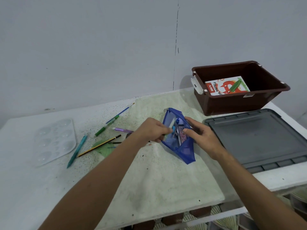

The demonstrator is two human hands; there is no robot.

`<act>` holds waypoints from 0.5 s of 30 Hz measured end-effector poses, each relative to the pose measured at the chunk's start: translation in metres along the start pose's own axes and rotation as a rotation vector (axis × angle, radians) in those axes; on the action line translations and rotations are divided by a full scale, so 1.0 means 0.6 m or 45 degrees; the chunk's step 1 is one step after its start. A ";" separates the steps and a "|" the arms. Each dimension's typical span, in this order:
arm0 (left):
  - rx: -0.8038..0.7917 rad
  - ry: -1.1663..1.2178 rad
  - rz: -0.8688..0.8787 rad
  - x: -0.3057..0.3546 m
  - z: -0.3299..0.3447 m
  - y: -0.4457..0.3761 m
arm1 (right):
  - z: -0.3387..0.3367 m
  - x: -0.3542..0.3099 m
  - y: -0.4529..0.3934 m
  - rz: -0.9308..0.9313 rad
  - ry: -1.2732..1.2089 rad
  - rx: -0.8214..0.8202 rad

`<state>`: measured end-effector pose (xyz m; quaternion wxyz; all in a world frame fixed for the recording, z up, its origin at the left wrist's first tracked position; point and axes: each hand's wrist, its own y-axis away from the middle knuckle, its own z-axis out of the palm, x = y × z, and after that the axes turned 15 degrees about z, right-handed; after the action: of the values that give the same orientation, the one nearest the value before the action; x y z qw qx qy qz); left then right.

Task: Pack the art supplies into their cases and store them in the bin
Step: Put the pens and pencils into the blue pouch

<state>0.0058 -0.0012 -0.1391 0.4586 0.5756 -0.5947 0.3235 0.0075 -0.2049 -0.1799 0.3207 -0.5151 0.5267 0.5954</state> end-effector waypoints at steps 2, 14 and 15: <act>-0.012 -0.025 0.028 -0.001 0.012 0.003 | 0.005 0.001 -0.002 0.005 -0.009 0.014; 0.618 -0.576 0.111 -0.114 -0.155 0.016 | 0.043 -0.007 -0.020 0.065 -0.077 -0.028; 0.653 -0.639 0.106 -0.127 -0.174 0.019 | 0.048 -0.009 -0.023 0.067 -0.076 -0.033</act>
<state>0.0063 0.1250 -0.1690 0.1254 0.7089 -0.6112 0.3290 0.0136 -0.1732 -0.1812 0.3139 -0.4873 0.5225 0.6253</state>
